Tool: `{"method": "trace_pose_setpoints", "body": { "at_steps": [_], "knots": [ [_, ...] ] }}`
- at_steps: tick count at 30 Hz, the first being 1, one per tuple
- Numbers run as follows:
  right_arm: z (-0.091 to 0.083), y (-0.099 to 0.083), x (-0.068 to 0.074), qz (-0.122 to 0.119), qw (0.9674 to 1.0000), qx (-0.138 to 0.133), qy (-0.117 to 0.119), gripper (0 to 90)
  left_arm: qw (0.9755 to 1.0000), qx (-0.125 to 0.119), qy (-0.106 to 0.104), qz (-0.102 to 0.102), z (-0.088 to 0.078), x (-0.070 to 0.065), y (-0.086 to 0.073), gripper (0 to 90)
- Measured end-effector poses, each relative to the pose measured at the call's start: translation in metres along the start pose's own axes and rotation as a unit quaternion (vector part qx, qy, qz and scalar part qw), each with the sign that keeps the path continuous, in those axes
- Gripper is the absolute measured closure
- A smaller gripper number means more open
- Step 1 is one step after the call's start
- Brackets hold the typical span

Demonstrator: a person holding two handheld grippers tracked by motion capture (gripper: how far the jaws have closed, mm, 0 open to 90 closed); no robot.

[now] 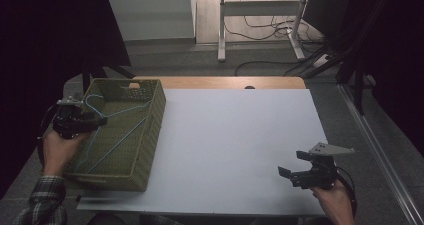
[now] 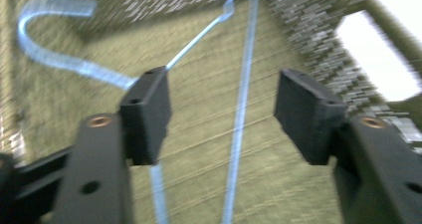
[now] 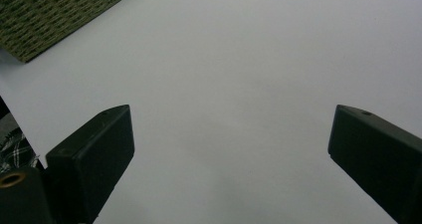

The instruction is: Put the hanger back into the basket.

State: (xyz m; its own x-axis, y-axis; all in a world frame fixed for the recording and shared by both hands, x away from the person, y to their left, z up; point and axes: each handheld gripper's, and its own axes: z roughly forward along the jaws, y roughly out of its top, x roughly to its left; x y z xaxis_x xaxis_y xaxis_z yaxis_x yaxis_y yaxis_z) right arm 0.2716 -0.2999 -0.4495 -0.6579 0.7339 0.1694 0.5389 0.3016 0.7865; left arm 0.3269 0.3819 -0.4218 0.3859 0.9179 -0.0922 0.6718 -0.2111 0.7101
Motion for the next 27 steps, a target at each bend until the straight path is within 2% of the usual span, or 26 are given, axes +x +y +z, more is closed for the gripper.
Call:
{"method": "trace_pose_setpoints", "body": {
  "at_steps": [2, 4, 8, 9, 11, 13, 15, 17, 21, 24, 27],
  "knots": [
    [-0.002, 0.000, 0.001, -0.003, 1.0000, -0.003, -0.003, 1.8, 0.9996, -0.016, -0.024, 0.005, -0.006, -0.016, -0.001, 26.2],
    [-0.004, 0.001, 0.003, -0.007, 0.9999, -0.004, -0.013, 0.0, 0.9988, -0.027, -0.038, 0.018, -0.011, -0.033, -0.003, 18.9],
    [-0.008, 0.001, 0.006, -0.009, 0.9998, -0.008, -0.015, 0.0, 0.9961, -0.044, -0.069, 0.032, -0.015, -0.064, -0.010, 11.0],
    [-0.008, 0.001, 0.006, -0.009, 0.9998, -0.007, -0.014, 0.0, 0.9949, -0.049, -0.081, 0.036, -0.016, -0.070, -0.013, 11.0],
    [-0.010, 0.000, 0.007, -0.008, 0.9998, -0.009, -0.019, 0.0, 0.9934, -0.056, -0.095, 0.032, -0.016, -0.082, -0.018, 8.7],
    [-0.012, 0.000, 0.008, -0.006, 0.9998, -0.012, -0.018, 0.0, 0.9906, -0.062, -0.116, 0.036, -0.016, -0.092, -0.022, 7.9],
    [-0.013, -0.001, 0.009, -0.005, 0.9997, -0.015, -0.021, 0.0, 0.9895, -0.066, -0.125, 0.032, -0.016, -0.101, -0.026, 5.8],
    [-0.014, -0.001, 0.010, -0.003, 0.9997, -0.016, -0.021, 0.0, 0.9872, -0.070, -0.139, 0.034, -0.016, -0.110, -0.029, 5.4],
    [-0.014, -0.003, 0.011, -0.004, 0.9997, -0.014, -0.020, 0.0, 0.9853, -0.070, -0.148, 0.047, -0.013, -0.125, -0.034, 4.3],
    [-0.014, -0.003, 0.011, -0.004, 0.9997, -0.012, -0.020, 0.0, 0.9851, -0.069, -0.149, 0.052, -0.010, -0.134, -0.038, 3.5],
    [-0.015, -0.004, 0.011, -0.005, 0.9997, -0.013, -0.022, 0.0, 0.9866, -0.065, -0.135, 0.064, -0.007, -0.143, -0.042, 2.9]
  ]
}}
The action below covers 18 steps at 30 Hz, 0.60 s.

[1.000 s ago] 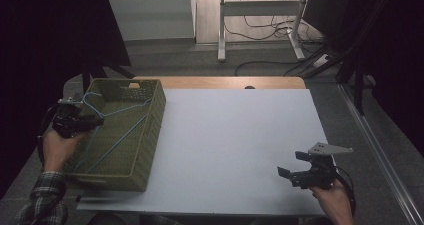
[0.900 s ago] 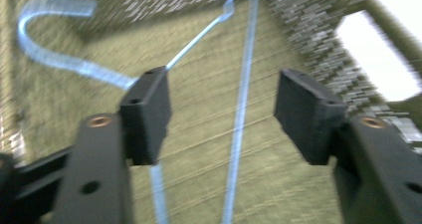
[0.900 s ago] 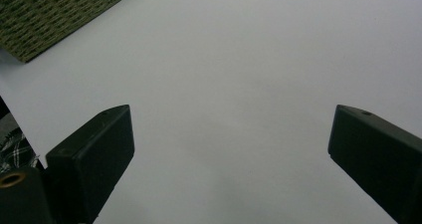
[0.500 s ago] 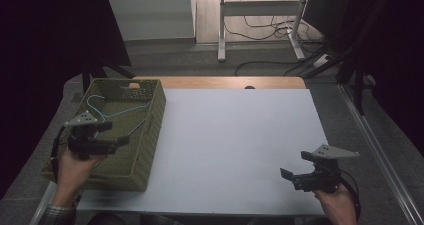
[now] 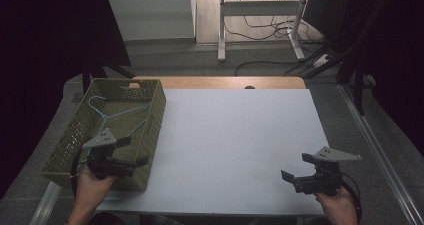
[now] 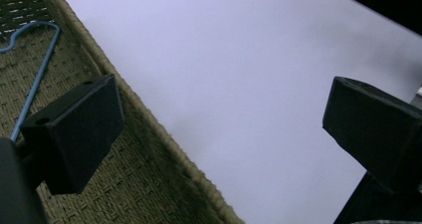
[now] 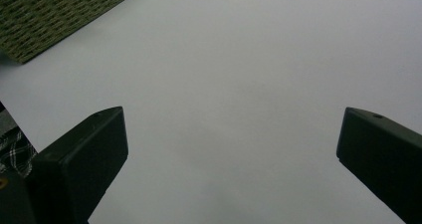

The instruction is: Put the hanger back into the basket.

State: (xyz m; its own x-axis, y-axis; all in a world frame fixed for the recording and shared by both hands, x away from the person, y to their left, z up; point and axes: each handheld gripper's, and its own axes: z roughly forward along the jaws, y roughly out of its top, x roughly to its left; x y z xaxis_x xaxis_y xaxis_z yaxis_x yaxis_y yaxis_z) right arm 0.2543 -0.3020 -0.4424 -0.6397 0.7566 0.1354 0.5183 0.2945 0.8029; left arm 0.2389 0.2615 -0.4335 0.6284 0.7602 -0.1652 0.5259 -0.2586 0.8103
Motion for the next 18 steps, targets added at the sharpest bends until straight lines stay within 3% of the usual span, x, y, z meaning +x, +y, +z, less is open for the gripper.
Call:
{"method": "trace_pose_setpoints", "body": {
  "at_steps": [8, 14, 18],
  "knots": [
    [0.001, -0.003, 0.001, -0.007, 0.9999, 0.007, -0.009, 0.0, 0.9998, 0.014, 0.007, 0.011, 0.014, -0.012, -0.011, 1.9],
    [0.004, -0.004, 0.003, -0.019, 0.9995, 0.013, -0.021, 0.0, 0.9985, 0.029, 0.037, 0.028, 0.023, -0.017, -0.018, 0.3],
    [0.009, -0.006, 0.005, -0.025, 0.9992, 0.024, -0.020, 0.0, 0.9963, 0.044, 0.059, 0.044, 0.028, -0.018, -0.020, 0.0]
  ]
}}
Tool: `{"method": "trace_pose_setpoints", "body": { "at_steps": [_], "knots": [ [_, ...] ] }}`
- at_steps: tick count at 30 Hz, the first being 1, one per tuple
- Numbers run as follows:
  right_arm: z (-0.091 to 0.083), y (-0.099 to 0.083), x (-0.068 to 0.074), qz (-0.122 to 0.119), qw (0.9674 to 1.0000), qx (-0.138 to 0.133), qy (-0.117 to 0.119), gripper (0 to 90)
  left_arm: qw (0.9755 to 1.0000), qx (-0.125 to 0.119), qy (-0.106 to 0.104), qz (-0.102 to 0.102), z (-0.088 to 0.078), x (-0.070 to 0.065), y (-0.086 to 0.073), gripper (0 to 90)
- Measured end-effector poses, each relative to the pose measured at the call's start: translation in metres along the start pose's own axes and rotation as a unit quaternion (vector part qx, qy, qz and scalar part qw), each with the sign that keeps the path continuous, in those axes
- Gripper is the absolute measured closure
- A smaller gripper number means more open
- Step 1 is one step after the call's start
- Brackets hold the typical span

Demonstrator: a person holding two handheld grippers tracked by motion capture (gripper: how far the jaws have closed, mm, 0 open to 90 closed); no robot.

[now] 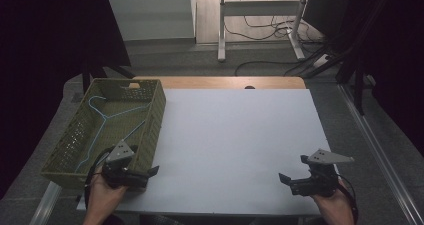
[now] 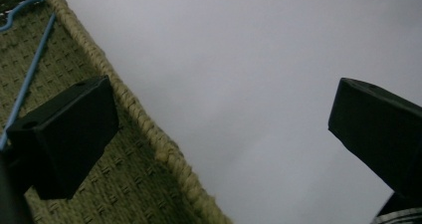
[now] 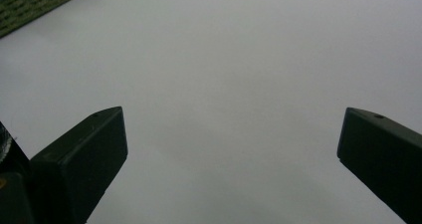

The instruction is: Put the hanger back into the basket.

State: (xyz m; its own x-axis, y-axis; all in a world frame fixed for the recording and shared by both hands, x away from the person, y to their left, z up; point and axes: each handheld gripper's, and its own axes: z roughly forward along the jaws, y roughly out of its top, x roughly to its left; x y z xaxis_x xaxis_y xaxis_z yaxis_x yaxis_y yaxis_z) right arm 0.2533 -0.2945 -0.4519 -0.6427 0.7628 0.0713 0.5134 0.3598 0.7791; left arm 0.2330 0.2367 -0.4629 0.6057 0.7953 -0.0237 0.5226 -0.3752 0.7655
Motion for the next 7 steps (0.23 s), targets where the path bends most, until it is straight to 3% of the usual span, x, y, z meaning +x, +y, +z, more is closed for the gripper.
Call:
{"method": "trace_pose_setpoints", "body": {
  "at_steps": [7],
  "knots": [
    [0.0042, -0.0008, 0.0028, -0.014, 0.9998, 0.012, -0.006, 0.0, 1.0000, 0.005, 0.004, -0.001, 0.0012, 0.0023, -0.0016, 0.0]
  ]
}}
